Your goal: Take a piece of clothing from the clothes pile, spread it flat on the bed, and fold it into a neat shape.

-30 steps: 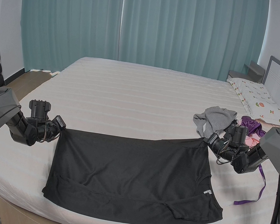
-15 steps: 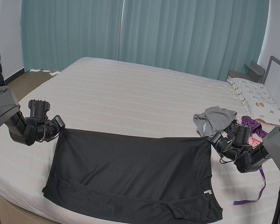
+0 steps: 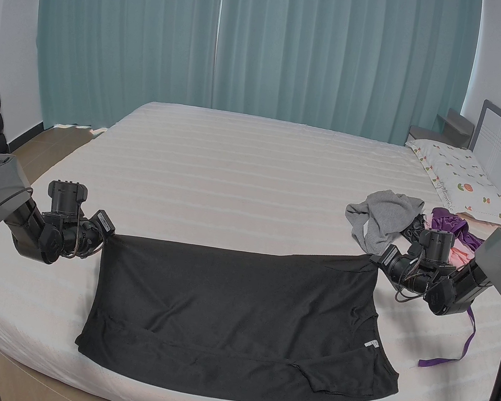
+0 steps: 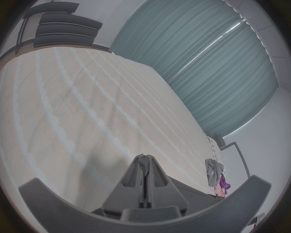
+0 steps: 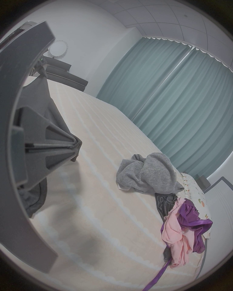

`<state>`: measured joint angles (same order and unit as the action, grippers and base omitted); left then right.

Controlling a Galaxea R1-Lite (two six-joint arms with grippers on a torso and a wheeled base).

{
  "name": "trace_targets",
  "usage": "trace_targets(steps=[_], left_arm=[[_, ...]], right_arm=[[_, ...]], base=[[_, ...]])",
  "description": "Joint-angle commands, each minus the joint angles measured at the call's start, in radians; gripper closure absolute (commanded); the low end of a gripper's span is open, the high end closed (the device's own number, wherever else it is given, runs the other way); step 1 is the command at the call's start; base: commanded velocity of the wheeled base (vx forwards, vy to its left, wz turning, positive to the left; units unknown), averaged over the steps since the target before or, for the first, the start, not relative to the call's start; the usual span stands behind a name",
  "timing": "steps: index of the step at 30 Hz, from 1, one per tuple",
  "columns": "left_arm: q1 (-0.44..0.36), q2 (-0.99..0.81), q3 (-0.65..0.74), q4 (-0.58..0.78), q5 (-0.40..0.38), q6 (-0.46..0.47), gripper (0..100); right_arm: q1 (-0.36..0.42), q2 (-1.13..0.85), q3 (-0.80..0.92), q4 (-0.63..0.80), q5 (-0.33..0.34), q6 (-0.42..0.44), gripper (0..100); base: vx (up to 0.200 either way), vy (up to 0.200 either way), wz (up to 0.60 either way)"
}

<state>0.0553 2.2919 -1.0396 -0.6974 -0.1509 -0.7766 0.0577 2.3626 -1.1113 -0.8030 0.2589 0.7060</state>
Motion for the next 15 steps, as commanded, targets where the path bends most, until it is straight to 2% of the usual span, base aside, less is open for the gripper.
trace_targets(steps=[1, 7, 10, 15], left_arm=[[-0.008, -0.054, 0.042, 0.001, -0.001, 0.007, 100], [-0.014, -0.097, 0.099, -0.002, -0.001, 0.025, 100], [-0.011, -0.115, 0.127, -0.002, -0.001, 0.036, 100], [-0.011, -0.144, 0.181, -0.001, -0.001, 0.060, 100]], right_arm=[[-0.018, -0.075, 0.068, -0.002, 0.025, 0.000, 100], [-0.039, -0.129, 0.159, -0.010, 0.060, -0.006, 100], [-0.048, -0.151, 0.226, -0.012, 0.088, -0.045, 100], [-0.059, -0.170, 0.295, -0.015, 0.097, -0.100, 100]], base=[[0.000, 0.000, 0.00], [0.000, 0.000, 0.00], [0.000, 0.000, 0.00], [0.000, 0.000, 0.00]])
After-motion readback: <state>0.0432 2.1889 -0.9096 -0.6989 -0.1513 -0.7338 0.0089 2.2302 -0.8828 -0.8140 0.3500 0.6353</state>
